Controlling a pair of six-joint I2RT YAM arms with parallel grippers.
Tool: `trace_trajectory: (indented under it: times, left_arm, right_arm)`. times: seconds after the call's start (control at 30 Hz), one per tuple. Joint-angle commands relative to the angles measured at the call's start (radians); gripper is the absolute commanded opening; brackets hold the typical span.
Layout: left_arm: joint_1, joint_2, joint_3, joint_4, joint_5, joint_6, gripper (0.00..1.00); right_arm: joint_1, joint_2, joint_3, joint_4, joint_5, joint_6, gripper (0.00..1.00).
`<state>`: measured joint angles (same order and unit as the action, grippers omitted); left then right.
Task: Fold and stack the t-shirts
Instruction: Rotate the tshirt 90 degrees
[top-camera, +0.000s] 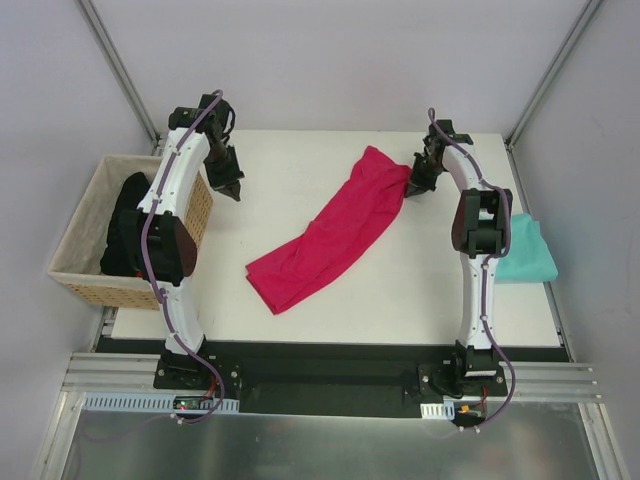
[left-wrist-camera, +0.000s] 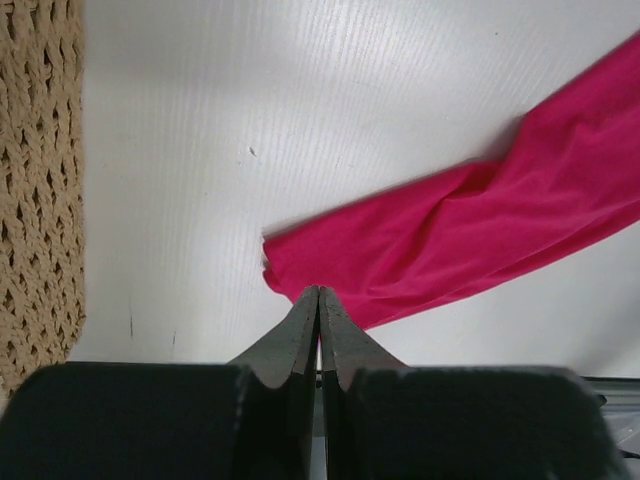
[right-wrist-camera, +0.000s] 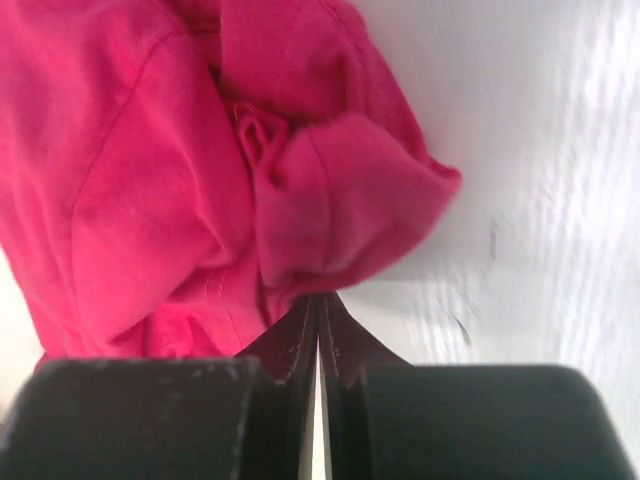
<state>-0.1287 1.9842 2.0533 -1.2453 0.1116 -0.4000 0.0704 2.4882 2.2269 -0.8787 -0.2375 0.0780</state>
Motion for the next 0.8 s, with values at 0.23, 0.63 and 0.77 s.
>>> trace_trajectory:
  times: [0.23,0.63,0.77]
  left_arm:
    - [0.011,-0.033,-0.060,-0.042,-0.036,0.013,0.00]
    - [0.011,-0.045,-0.314,0.145,0.005,0.055,0.00]
    - [0.011,-0.062,-0.308,0.164,0.013,0.058,0.00]
  right_arm:
    - [-0.018,-0.069,0.028,0.124,-0.002,-0.011,0.29]
    - [0.116,-0.413,-0.313,0.089,0.012,0.015,0.01]
    - [0.250,-0.440,-0.401,0.092,-0.013,0.040,0.01]
